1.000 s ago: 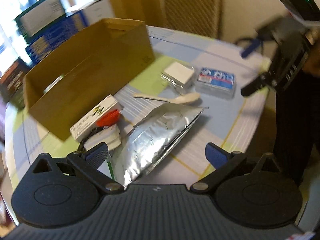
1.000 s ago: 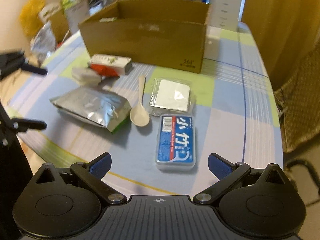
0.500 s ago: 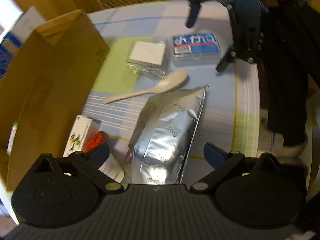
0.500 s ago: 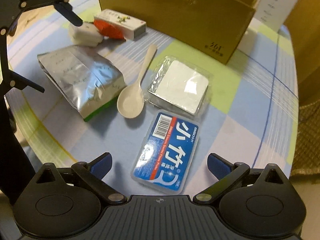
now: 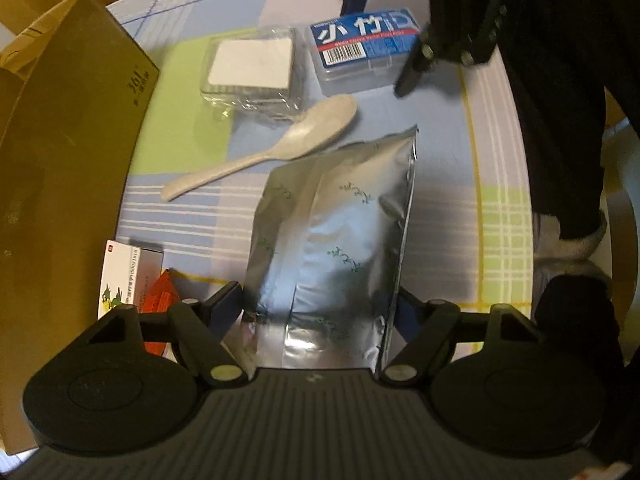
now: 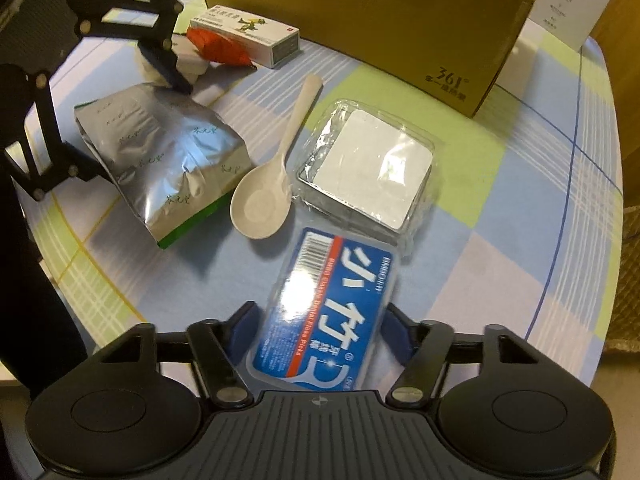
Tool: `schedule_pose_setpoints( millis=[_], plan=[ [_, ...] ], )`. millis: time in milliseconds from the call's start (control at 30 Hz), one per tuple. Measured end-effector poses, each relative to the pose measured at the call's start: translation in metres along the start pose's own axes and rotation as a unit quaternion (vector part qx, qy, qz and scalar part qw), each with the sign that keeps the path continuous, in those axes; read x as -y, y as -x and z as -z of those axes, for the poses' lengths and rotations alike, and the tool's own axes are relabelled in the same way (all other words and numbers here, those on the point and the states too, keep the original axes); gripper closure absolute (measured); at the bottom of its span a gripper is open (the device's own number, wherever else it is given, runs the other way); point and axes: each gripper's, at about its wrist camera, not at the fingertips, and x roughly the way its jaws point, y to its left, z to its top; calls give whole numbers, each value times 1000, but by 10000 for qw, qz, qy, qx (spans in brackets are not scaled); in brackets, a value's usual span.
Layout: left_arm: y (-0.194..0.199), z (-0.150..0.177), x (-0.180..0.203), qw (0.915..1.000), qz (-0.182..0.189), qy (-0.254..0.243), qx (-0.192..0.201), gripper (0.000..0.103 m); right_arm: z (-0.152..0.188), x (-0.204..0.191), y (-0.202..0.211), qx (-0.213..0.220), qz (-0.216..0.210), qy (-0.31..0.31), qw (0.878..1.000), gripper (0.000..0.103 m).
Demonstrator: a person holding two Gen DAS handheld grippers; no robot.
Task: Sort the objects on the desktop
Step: 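Grasp the silver foil bag with the left tool while the right tool grasps the blue floss pack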
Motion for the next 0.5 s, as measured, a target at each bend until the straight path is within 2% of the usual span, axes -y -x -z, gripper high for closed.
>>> schedule_pose_setpoints(
  millis=[133, 200, 500],
  plan=[
    [0, -1, 2, 10000, -9, 47, -63, 38, 2, -1, 2, 40, 34, -101, 9999, 48],
    [2, -2, 5, 9999, 8, 95, -64, 46, 3, -2, 4, 45, 90, -136, 9999, 49],
    [8, -7, 19, 9971, 201, 726, -98, 52, 15, -8, 19, 296, 229, -489, 9981, 49]
  ],
)
